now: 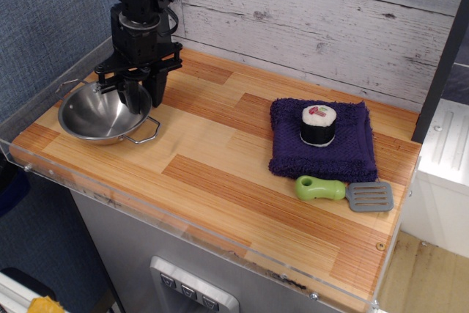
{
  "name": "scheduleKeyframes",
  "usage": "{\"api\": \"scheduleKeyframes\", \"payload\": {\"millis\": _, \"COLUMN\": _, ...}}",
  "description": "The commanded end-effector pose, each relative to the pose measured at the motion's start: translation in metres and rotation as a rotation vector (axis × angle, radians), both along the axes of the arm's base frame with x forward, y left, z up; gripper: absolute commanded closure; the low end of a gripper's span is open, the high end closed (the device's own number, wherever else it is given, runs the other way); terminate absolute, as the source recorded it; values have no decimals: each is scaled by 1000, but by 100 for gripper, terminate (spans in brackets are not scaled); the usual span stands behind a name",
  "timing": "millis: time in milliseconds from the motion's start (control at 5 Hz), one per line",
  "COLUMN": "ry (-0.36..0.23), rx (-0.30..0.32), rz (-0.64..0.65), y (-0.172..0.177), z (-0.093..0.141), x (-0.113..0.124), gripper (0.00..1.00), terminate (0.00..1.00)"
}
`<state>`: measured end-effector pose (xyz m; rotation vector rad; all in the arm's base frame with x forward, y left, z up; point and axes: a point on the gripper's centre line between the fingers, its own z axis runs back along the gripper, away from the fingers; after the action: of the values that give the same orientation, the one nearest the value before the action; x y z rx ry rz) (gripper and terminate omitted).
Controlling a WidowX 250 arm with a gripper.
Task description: Pick up the pot and place it on the left of the purple cloth
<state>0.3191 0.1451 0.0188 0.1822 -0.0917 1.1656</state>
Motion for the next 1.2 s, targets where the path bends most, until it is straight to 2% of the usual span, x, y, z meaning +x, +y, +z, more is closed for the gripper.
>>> {"api": "scheduleKeyframes", "payload": {"millis": 0, "ry": -51, "rx": 29, "rz": -22, "y": 2, "z": 19, "x": 2, "gripper": 100, "terminate": 0}}
{"api": "scheduleKeyframes", "payload": {"millis": 400, "ry": -67, "rx": -10, "rz": -50, "y": 5, "z": 37, "x": 5, "gripper": 100, "terminate": 0}}
{"api": "scheduleKeyframes", "payload": {"millis": 600, "ry": -84, "rx": -28, "rz": -87, "y": -2, "z": 55, "x": 7, "gripper": 100, "terminate": 0}}
{"api": "scheduleKeyframes", "payload": {"millis": 1000, "ry": -162, "rx": 30, "rz": -145, "y": -20, "z": 107, "x": 21, "gripper": 100, "terminate": 0}}
